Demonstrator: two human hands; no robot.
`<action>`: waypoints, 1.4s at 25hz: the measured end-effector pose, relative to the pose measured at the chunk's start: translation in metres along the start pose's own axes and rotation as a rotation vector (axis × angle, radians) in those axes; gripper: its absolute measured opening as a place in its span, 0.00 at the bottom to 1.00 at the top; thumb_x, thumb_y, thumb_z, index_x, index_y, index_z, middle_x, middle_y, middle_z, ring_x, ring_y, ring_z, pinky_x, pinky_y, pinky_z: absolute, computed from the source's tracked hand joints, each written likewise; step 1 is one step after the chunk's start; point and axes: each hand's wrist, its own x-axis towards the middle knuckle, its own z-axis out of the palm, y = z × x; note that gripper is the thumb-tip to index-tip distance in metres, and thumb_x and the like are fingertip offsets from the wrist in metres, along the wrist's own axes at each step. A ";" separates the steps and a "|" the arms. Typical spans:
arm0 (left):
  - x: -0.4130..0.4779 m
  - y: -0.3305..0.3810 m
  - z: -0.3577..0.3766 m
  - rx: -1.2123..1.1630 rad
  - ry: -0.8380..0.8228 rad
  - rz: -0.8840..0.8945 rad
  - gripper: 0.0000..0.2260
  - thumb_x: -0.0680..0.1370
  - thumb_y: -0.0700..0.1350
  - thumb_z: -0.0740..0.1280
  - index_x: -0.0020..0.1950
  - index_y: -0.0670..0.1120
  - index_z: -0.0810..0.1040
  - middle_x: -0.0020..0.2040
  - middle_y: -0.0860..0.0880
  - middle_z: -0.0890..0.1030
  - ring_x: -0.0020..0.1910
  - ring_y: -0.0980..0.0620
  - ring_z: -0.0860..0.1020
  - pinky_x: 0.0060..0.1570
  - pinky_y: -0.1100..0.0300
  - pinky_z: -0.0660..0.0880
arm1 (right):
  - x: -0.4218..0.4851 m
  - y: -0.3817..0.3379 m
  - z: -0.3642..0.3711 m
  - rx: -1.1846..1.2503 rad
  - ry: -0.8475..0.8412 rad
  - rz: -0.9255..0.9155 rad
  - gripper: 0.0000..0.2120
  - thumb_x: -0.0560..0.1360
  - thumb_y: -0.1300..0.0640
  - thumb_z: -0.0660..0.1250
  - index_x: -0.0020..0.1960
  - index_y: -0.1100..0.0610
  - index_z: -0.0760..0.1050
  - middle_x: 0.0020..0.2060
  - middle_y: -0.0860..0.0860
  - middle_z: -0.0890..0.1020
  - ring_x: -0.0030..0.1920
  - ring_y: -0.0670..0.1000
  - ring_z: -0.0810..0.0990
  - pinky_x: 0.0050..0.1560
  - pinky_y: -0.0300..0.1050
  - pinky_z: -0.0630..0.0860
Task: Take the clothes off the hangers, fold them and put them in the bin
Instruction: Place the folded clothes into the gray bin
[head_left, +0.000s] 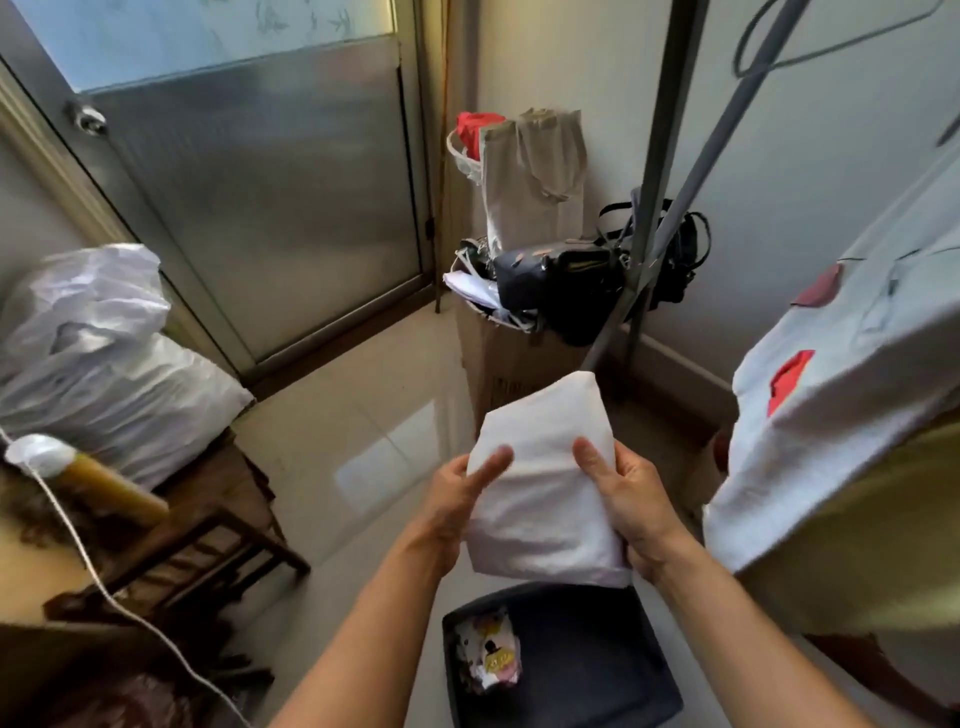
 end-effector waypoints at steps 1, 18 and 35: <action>0.011 -0.008 0.001 0.025 0.117 0.010 0.27 0.65 0.56 0.78 0.58 0.42 0.81 0.52 0.42 0.84 0.46 0.46 0.83 0.43 0.56 0.80 | 0.006 0.009 0.000 0.036 -0.003 0.023 0.11 0.75 0.50 0.68 0.55 0.54 0.79 0.46 0.51 0.86 0.46 0.52 0.85 0.43 0.46 0.83; 0.148 -0.262 -0.086 0.070 0.157 -0.097 0.13 0.73 0.35 0.71 0.53 0.51 0.82 0.54 0.46 0.82 0.48 0.51 0.80 0.52 0.57 0.77 | 0.140 0.324 -0.030 -0.062 0.034 0.412 0.12 0.76 0.66 0.65 0.59 0.61 0.74 0.52 0.59 0.82 0.50 0.59 0.82 0.52 0.55 0.79; 0.247 -0.569 -0.067 0.173 0.138 -0.460 0.21 0.76 0.28 0.60 0.55 0.53 0.78 0.56 0.53 0.74 0.53 0.52 0.76 0.45 0.58 0.81 | 0.167 0.601 -0.164 -0.503 0.009 0.640 0.14 0.75 0.72 0.63 0.58 0.59 0.76 0.45 0.53 0.84 0.38 0.49 0.83 0.31 0.39 0.78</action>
